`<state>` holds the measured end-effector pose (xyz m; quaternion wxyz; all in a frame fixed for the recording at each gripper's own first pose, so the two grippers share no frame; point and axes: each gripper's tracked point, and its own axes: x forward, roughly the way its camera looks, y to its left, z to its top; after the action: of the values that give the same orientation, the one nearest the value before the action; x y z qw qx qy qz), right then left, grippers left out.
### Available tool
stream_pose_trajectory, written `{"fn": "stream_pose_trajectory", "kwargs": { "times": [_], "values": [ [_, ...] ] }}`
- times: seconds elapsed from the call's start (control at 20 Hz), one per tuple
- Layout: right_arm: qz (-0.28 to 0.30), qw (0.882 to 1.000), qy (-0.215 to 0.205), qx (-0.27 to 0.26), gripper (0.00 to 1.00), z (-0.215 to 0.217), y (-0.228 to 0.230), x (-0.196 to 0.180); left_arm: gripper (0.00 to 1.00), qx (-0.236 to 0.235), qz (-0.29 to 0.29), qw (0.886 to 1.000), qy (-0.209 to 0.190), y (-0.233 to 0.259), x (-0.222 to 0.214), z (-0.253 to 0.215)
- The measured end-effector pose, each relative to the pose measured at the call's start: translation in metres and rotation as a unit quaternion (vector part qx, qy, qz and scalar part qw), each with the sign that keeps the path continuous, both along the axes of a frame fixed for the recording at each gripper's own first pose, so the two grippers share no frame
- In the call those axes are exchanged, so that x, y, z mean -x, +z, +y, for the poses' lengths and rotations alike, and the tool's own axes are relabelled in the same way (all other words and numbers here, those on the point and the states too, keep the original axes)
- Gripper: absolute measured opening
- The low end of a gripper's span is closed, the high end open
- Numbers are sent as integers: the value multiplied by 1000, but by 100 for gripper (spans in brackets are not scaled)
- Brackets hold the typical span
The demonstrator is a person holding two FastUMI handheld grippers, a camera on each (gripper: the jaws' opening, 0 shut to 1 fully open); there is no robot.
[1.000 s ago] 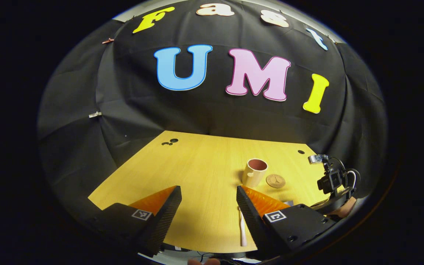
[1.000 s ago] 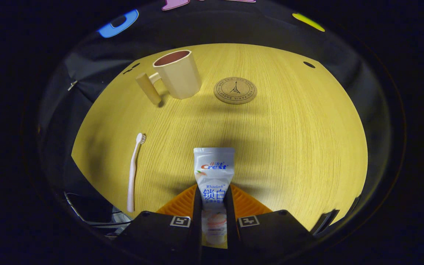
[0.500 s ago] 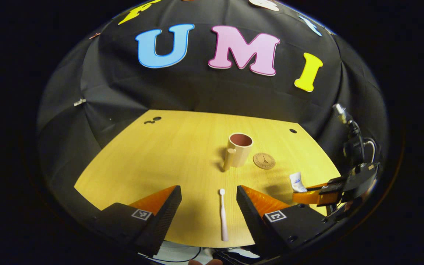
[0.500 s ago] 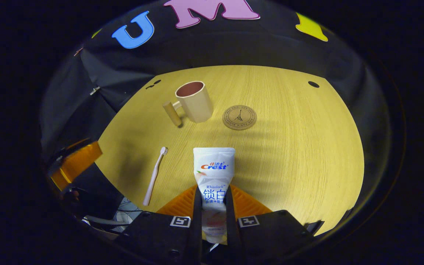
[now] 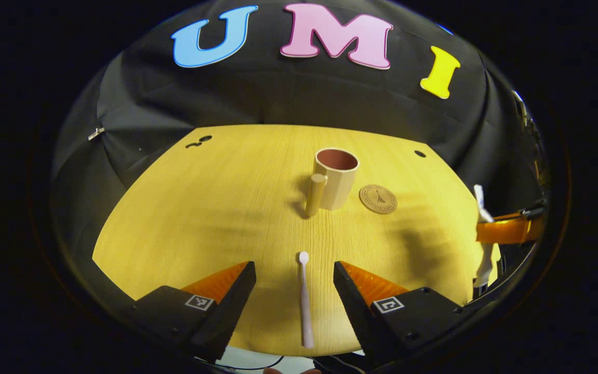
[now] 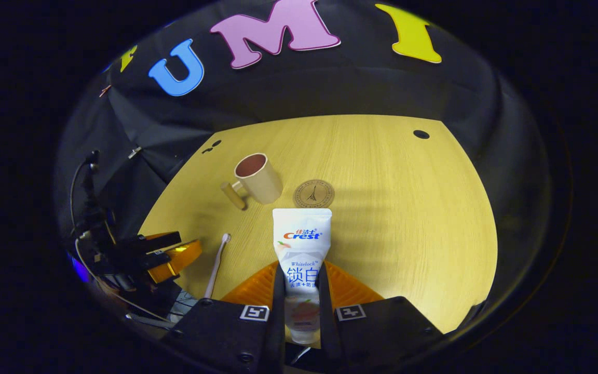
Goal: Put the toothbrush and toothpaste on the desktop into the cup, then pick up the cup and place it on the coaster on the desktop.
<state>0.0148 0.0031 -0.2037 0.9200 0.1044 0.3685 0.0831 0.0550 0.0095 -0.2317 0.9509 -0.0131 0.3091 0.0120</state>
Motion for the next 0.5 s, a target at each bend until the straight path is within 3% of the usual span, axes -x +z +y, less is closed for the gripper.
{"fn": "stream_pose_trajectory", "kwargs": {
  "times": [0.5],
  "values": [
    [2,1000,-12,-3,32,-33,6,-7,93,-10,91,996,3,-63,-14,-8]
  ]
}}
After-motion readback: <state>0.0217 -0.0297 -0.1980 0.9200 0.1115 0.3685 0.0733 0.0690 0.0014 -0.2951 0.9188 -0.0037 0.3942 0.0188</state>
